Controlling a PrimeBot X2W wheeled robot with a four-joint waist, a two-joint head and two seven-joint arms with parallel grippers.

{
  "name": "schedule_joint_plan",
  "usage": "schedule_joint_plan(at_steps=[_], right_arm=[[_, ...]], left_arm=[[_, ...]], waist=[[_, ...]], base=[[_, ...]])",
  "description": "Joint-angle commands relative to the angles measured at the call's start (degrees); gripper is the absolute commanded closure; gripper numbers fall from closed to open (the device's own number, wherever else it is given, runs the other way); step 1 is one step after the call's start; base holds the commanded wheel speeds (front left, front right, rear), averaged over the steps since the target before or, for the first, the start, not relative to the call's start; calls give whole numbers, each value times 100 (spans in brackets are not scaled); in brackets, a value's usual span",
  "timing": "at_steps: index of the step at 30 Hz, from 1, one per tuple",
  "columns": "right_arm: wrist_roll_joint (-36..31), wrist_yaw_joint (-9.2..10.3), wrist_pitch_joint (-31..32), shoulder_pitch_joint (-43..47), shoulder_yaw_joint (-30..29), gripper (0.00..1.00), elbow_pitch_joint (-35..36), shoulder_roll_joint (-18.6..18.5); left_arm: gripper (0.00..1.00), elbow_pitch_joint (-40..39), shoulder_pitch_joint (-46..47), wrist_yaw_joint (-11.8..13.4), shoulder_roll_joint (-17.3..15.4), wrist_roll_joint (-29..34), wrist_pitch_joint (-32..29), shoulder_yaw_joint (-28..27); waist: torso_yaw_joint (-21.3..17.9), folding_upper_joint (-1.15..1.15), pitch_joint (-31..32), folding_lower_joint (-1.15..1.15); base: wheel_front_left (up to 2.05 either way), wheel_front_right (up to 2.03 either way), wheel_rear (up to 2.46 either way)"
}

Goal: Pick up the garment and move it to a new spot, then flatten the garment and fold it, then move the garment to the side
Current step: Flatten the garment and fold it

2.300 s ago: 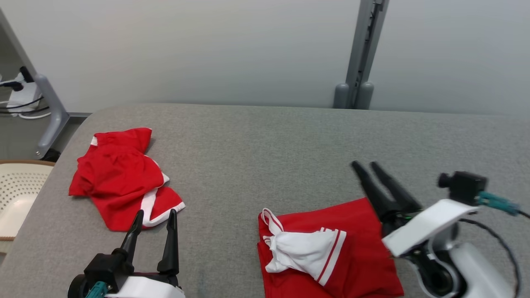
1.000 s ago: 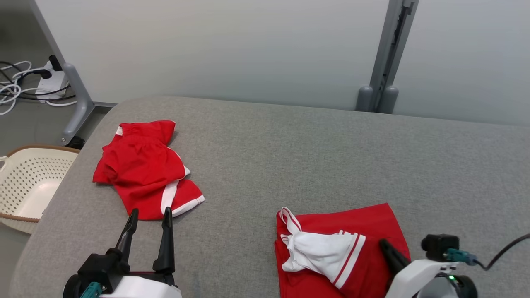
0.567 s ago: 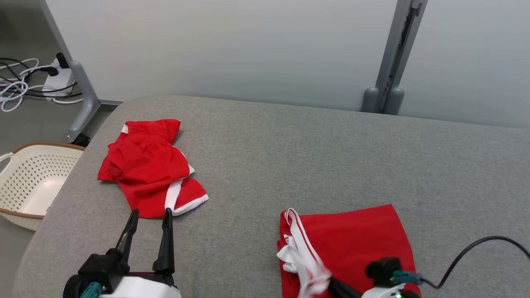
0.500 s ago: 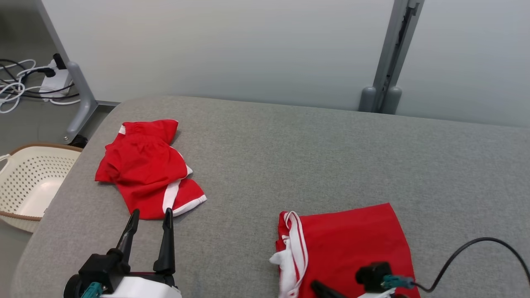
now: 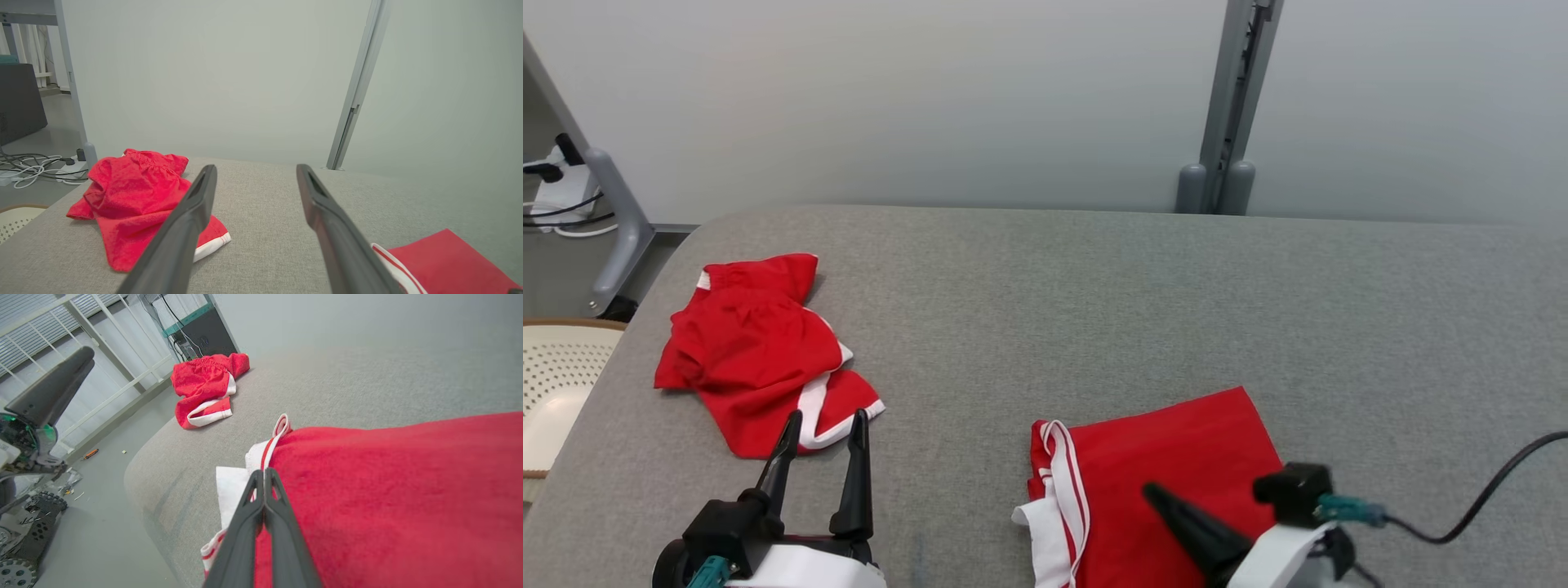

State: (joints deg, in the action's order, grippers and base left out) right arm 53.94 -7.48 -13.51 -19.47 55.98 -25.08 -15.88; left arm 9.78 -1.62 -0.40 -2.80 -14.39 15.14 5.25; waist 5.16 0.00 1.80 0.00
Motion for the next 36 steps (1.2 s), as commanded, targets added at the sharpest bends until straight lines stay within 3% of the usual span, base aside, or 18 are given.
schedule_joint_plan(at_steps=[1,10,11,12,13,19,36], right_arm=[[21,-4,-51,-52,-57,100,18,-72],[-387,-4,-172,-29,-1376,100,158,-528],[-477,-4,-173,23,-1603,73,210,-529],[-577,-4,-172,96,-1822,22,262,-521],[-687,-4,-171,160,-2039,0,320,-515],[-1297,-4,-171,588,-2989,0,574,-388],[-2218,-4,-173,1100,-4222,0,649,69]], left_arm=[[0,-24,19,24,-21,-26,-2,-16],[0,-116,20,19,-21,19,-2,-128],[0,-138,21,25,-21,22,-2,-148],[0,-164,16,35,-19,35,-2,-156],[0,-189,6,45,-19,50,-2,-172],[0,-296,-24,67,-20,88,-2,-228],[0,-347,-9,52,-20,131,-2,-241]], waist=[[-43,0,1,0],[-273,0,-34,0],[-293,0,-39,0],[-311,0,-43,0],[-328,0,-45,0],[-399,0,-63,0],[-396,0,-78,0]], base=[[0,0,0],[0,0,0],[0,0,0],[0,0,0],[0,0,0],[0,0,0],[0,0,0]])
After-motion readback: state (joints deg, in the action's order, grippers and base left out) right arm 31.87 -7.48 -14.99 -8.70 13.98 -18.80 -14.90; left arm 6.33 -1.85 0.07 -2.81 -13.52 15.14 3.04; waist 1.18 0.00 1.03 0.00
